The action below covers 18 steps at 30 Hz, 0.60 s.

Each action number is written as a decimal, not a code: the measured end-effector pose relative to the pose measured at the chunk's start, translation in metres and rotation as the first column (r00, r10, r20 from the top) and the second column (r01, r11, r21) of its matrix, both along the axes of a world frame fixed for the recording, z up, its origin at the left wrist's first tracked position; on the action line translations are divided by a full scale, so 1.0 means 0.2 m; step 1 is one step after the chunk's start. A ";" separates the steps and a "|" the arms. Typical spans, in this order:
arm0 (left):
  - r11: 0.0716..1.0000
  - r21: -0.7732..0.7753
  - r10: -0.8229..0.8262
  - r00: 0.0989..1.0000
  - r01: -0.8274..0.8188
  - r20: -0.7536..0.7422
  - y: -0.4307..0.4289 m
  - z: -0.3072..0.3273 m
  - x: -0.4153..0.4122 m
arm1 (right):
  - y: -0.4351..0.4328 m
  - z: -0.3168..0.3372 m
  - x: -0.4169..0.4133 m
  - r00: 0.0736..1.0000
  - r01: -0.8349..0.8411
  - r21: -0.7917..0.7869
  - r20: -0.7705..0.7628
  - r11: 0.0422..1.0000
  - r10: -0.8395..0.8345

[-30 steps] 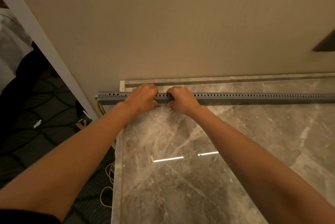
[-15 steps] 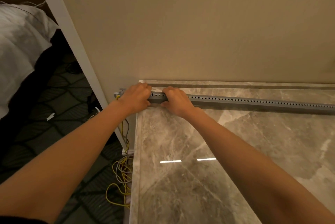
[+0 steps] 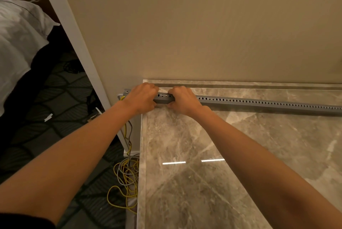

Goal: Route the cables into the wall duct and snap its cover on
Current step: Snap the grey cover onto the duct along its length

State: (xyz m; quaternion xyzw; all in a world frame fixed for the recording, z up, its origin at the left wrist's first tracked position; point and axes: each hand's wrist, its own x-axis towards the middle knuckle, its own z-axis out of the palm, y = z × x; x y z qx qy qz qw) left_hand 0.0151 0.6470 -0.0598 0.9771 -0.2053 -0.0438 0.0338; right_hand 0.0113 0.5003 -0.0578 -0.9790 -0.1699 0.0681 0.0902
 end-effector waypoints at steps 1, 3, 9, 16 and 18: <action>1.000 -0.028 0.004 1.000 -0.005 -0.006 0.01 0.00 0.00 | 0.00 0.00 0.00 1.000 0.007 0.001 -0.002 1.000 -0.007; 0.995 -0.097 0.020 1.000 -0.021 -0.014 0.04 0.00 0.00 | 0.01 0.00 -0.01 1.000 0.021 -0.005 -0.001 1.000 -0.021; 0.971 -0.223 0.086 0.996 -0.086 -0.009 0.20 0.00 -0.02 | 0.11 0.00 -0.02 1.000 0.006 0.069 0.003 0.998 -0.007; 0.974 -0.190 0.113 0.991 -0.126 -0.074 0.36 0.00 -0.04 | 0.25 0.01 -0.01 1.000 0.003 0.182 -0.008 0.983 -0.002; 0.969 -0.204 0.124 0.989 -0.139 -0.087 0.35 0.00 -0.04 | 0.27 0.00 0.00 1.000 -0.016 0.141 -0.012 0.990 0.018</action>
